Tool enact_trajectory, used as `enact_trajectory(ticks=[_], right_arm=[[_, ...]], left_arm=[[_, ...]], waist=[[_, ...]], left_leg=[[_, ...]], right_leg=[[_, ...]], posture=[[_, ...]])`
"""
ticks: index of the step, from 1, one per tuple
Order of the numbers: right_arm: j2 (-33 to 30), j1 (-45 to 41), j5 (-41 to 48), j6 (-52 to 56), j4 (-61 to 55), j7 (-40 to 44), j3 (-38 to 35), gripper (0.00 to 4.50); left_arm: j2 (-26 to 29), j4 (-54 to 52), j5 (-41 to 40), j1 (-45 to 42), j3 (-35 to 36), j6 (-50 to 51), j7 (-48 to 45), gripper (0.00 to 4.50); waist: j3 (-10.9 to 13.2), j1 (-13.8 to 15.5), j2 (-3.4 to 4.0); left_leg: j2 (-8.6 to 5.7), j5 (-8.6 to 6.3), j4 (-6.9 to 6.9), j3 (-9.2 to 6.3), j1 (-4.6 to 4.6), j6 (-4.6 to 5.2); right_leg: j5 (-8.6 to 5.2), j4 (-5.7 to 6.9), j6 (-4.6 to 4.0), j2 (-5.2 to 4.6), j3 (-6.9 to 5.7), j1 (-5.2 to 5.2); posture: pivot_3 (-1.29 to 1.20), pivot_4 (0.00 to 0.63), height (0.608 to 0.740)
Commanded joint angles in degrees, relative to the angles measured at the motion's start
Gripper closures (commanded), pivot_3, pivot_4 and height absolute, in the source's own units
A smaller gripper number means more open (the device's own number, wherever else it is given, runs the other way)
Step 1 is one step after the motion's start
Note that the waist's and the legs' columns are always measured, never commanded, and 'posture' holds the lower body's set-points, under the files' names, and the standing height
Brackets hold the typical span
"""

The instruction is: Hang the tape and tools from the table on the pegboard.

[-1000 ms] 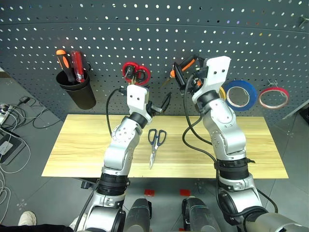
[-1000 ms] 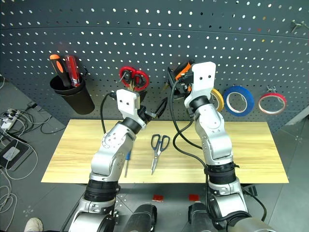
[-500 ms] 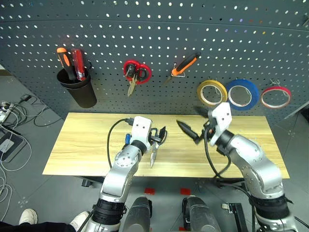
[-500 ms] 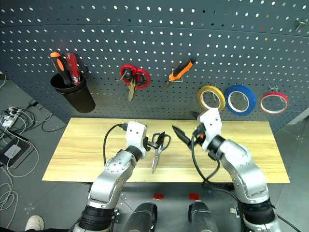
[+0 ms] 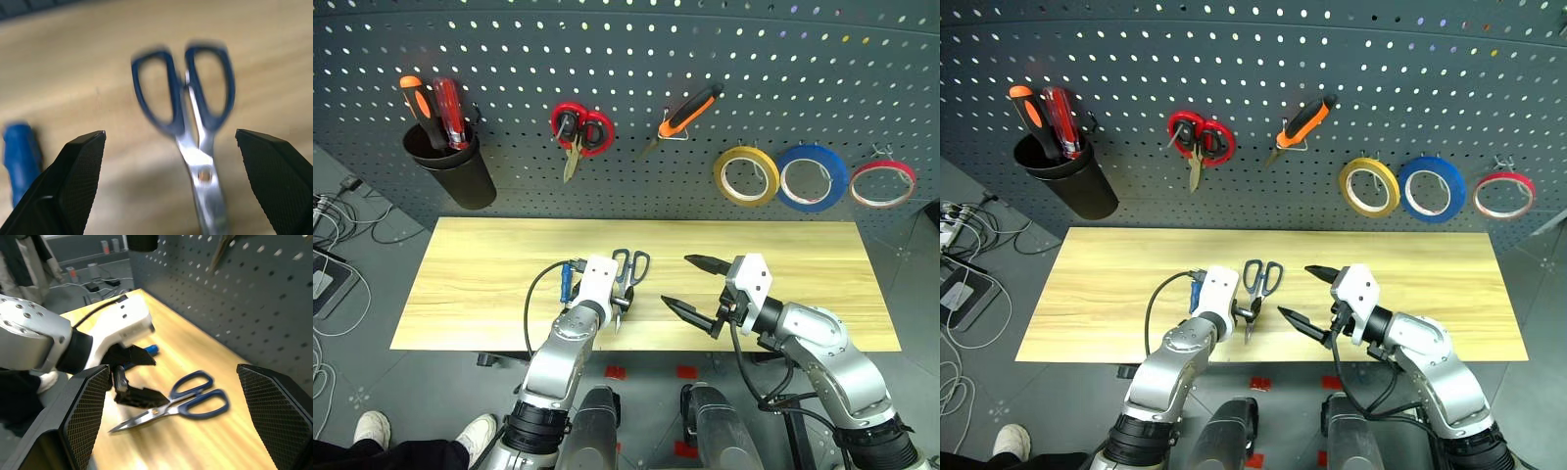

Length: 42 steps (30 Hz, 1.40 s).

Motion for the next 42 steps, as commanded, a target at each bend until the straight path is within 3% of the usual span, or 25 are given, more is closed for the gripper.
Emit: enact_trajectory(ticks=[1,15,28,36,42], right_arm=[[0.4,0.2,0.5,-0.4,-1.3,0.3,0.6,0.04],[1.2,-0.3,0.8,0.5,-0.4,0.0,1.1,0.04],[1.4,-0.4,0.4,-0.1,0.2,0.2,1.1,0.00],[2.0,-1.3,-0.3,-1.1,1.8,-0.1,1.2,0.00],[3.0,-0.8,1.3,0.9,-1.4,-2.5,-1.0,0.00]], left_arm=[[-0.3,0.0,0.8,-0.3,-1.4,0.5,-0.3,0.00],[0.9,3.3,2.1,-2.0,-2.5,2.1,-1.4,0.00],[1.1,3.9,1.9,-2.1,-2.3,1.3,-2.1,3.80],[1.3,3.9,2.3,-2.4,-2.6,1.1,-2.1,3.81],[6.4,-1.1,3.2,-1.1,-2.4,-1.7,-4.8,3.81]], waist=[[0.6,0.0,0.01],[3.6,-0.5,0.05],[4.4,-0.5,0.09],[4.5,-0.5,0.10],[4.4,-0.5,0.06]], left_leg=[[0.00,0.00,0.00,0.00,0.01,0.00],[0.04,0.00,0.01,0.02,0.00,-0.01],[0.05,0.00,0.00,0.03,0.01,-0.02],[0.06,0.01,-0.01,0.02,0.01,-0.04],[0.11,0.14,-0.04,0.02,0.00,-0.29]], right_leg=[[0.00,0.00,0.00,0.00,0.00,0.01],[0.00,0.05,0.00,-0.01,0.00,-0.02],[0.00,0.04,0.02,-0.01,0.01,-0.02],[0.00,0.04,0.02,-0.02,0.00,-0.02],[0.00,0.03,0.02,-0.04,0.00,-0.07]], posture=[[0.05,0.403,0.740],[0.04,0.458,0.740],[0.05,0.466,0.740],[0.06,0.440,0.740],[0.07,0.374,0.740]])
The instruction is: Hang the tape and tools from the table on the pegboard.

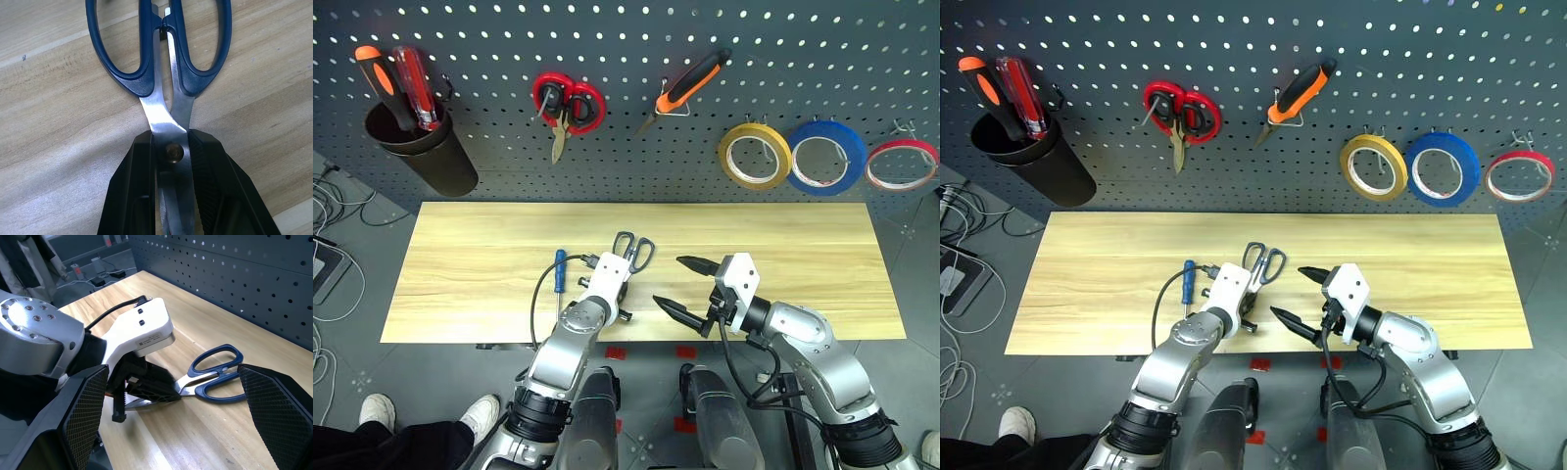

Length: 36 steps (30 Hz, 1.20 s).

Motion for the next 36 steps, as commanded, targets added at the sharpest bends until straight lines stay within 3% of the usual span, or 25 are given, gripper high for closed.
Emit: enact_trajectory(ticks=[1,12,18,25,36], right_arm=[[0.9,0.8,2.4,0.9,-4.9,-1.9,-2.4,0.00],[1.4,-0.1,7.5,2.9,-11.2,-4.2,-6.6,0.00],[1.7,-3.2,9.2,4.3,-12.8,-6.5,-8.6,0.00],[1.4,-4.9,10.1,3.8,-13.2,-7.2,-9.6,0.00],[1.4,-7.2,12.0,3.4,-12.0,-7.4,-10.1,0.00]], left_arm=[[4.4,-5.1,1.9,2.4,0.2,-2.4,-1.7,3.81],[11.5,-17.7,4.5,5.8,0.9,-8.5,-3.6,3.81],[15.8,-20.2,9.2,9.6,1.4,-22.9,-2.4,3.81],[13.2,-22.2,10.3,10.2,7.0,-31.9,1.9,3.81],[6.5,-19.4,9.3,5.0,10.2,-33.1,4.3,3.81]], waist=[[-0.1,0.0,-0.04],[-1.5,0.6,-0.07],[-4.5,0.7,-0.07],[-6.9,1.4,-0.14],[-8.9,1.6,-0.27]], left_leg=[[0.06,0.02,-0.01,0.00,-0.06,-0.04],[0.47,0.20,0.00,-0.02,-0.51,-0.39],[0.49,0.21,-0.03,0.01,-0.67,-0.40],[0.38,0.20,0.02,0.15,-0.69,-0.37],[-0.09,0.20,0.08,0.15,-0.68,-0.33]], right_leg=[[0.00,0.00,0.00,0.00,0.00,-0.08],[0.02,-0.02,-0.02,0.00,-0.22,-0.48],[0.02,-0.08,-0.03,0.02,-0.26,-0.63],[0.02,-0.08,-0.03,0.05,-0.29,-0.54],[0.02,-0.02,-0.03,0.02,-0.34,-0.48]], posture=[[0.07,0.363,0.740],[0.09,0.265,0.740],[0.10,0.203,0.740],[0.11,0.178,0.740],[0.11,0.165,0.740]])
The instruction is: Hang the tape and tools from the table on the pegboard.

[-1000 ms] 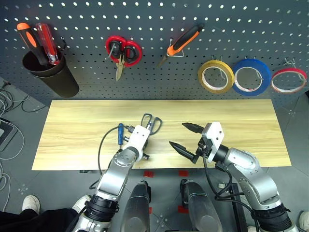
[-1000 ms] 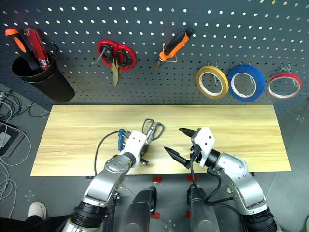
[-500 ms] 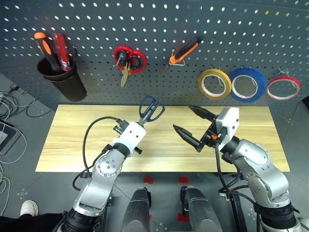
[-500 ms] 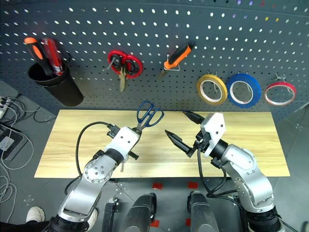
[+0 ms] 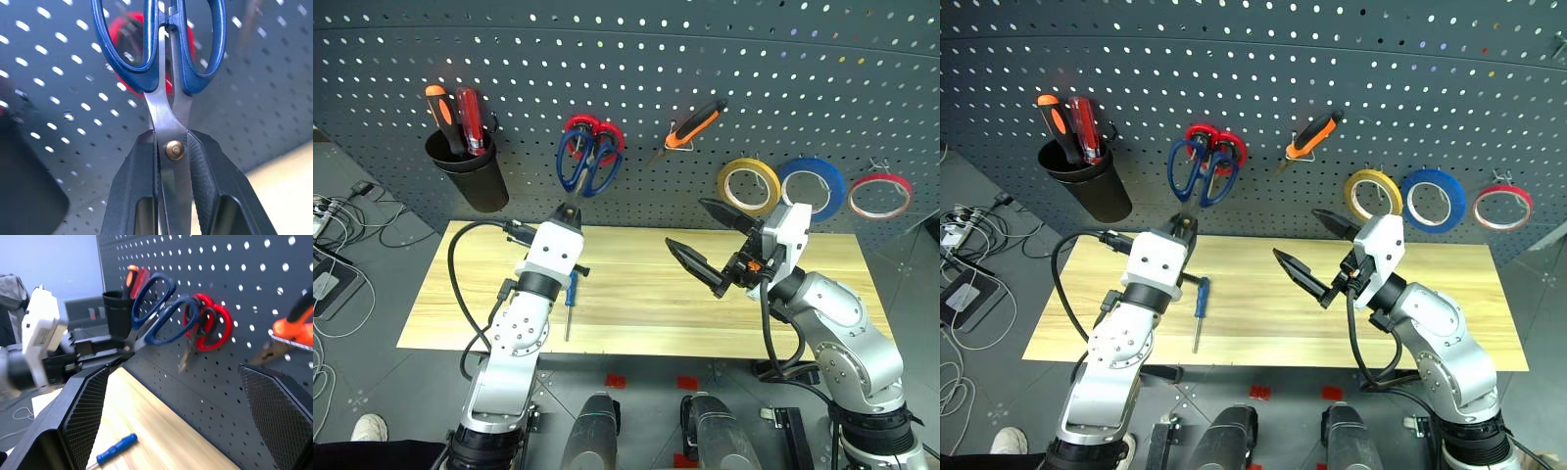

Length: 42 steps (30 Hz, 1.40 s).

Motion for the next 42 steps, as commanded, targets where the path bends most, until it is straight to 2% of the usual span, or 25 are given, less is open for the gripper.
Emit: enact_trajectory(ticks=[1,16,21,25,26,37,42], right_arm=[[0.0,-1.4,0.8,-0.8,-1.3,-0.3,-1.3,0.00],[0.1,-3.1,0.5,0.0,-0.6,-2.2,-1.3,0.00],[0.0,-2.8,0.4,0.3,-0.7,-2.7,-1.0,0.00],[-0.1,-2.6,0.0,0.4,-0.8,-2.8,-0.9,0.00],[-0.1,-2.4,-0.1,0.3,-0.8,-2.9,-0.8,0.00],[-0.5,-2.3,0.3,2.2,-2.5,-3.8,-0.7,0.00],[-1.0,-1.6,0.4,2.4,-2.8,-3.1,-0.3,0.00]], left_arm=[[-1.5,-0.6,-0.1,-1.3,1.0,-1.3,0.7,3.81],[-5.5,2.2,-3.2,-1.3,1.4,4.6,-0.6,3.81],[-7.8,3.9,-5.9,-1.9,2.2,9.3,-1.3,3.81],[-7.2,5.2,-4.0,-2.9,1.5,10.9,-0.6,3.81],[-7.1,5.5,-3.7,-3.0,1.3,11.0,-0.5,3.21],[-7.8,4.7,-4.6,-1.9,1.4,13.5,-1.2,0.02],[-8.1,3.6,-5.7,-0.2,2.0,15.4,-1.6,0.02]], waist=[[-0.3,0.0,-0.03],[-1.4,0.0,-0.05],[-1.6,0.0,-0.06],[-1.7,0.0,-0.05],[-1.7,0.0,-0.06],[-1.9,0.0,-0.04],[-1.9,0.0,-0.04]], left_leg=[[0.00,0.00,0.00,0.00,0.00,0.00],[-0.02,-0.02,0.02,0.02,0.13,0.03],[-0.02,-0.03,0.03,0.03,0.17,0.05],[-0.02,-0.03,0.03,0.05,0.23,0.05],[-0.03,-0.03,0.03,0.06,0.24,0.06],[-0.03,-0.05,0.03,0.08,0.28,0.09],[-0.03,-0.07,0.03,0.07,0.31,0.14]], right_leg=[[0.00,0.00,0.00,0.00,0.00,0.00],[0.00,0.03,0.00,0.01,0.03,0.11],[0.00,0.03,0.00,0.01,0.04,0.15],[0.00,0.04,0.00,0.02,0.06,0.18],[0.00,0.05,0.00,0.02,0.07,0.19],[0.00,0.06,0.00,0.02,0.12,0.22],[0.00,0.07,0.00,0.02,0.15,0.22]], posture=[[0.11,0.165,0.740],[0.10,0.166,0.740],[0.10,0.172,0.740],[0.10,0.172,0.740],[0.10,0.172,0.740],[0.10,0.187,0.740],[0.10,0.191,0.740]])
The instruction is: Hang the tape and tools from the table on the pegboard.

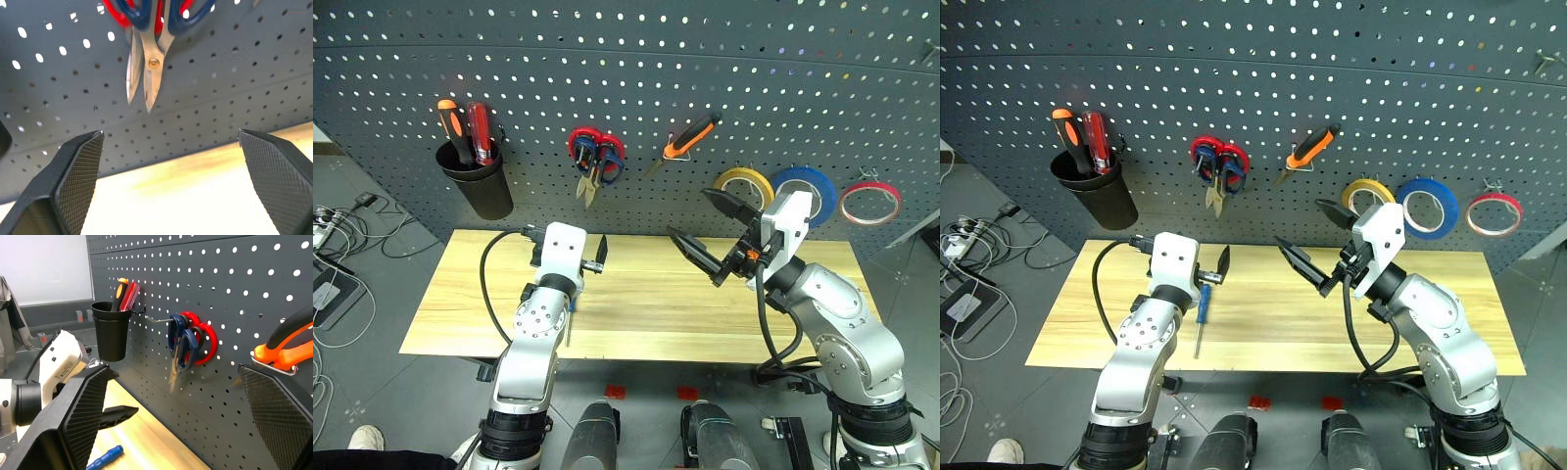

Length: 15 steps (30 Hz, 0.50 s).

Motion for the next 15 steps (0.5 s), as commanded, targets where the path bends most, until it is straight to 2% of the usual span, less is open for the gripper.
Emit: enact_trajectory(ticks=[1,11,15], right_arm=[[-0.6,0.9,0.6,-0.2,-2.8,0.7,-0.3,0.00],[-5.3,4.5,-0.5,0.5,-0.9,6.8,3.7,0.00],[-7.6,4.5,-2.7,0.9,-0.5,8.4,6.5,0.00]], left_arm=[[-0.4,-3.2,-0.9,1.5,0.7,1.2,-0.2,0.02],[0.0,-4.2,-0.6,6.0,3.4,8.8,1.7,0.02],[0.7,-2.7,-0.8,5.0,4.5,12.8,1.6,0.02]], waist=[[0.0,0.0,0.00],[0.0,0.0,0.00],[0.4,0.0,-0.04]], left_leg=[[0.00,-0.04,0.00,-0.01,0.02,0.06],[0.01,-0.19,-0.04,-0.06,0.31,0.33],[0.00,-0.27,-0.01,-0.16,0.47,0.48]], right_leg=[[0.00,0.00,0.00,0.00,0.01,0.01],[0.00,-0.03,0.00,0.01,0.11,0.25],[-0.01,-0.07,0.00,0.01,0.07,0.49]], posture=[[0.10,0.195,0.740],[0.11,0.231,0.740],[0.11,0.281,0.740]])
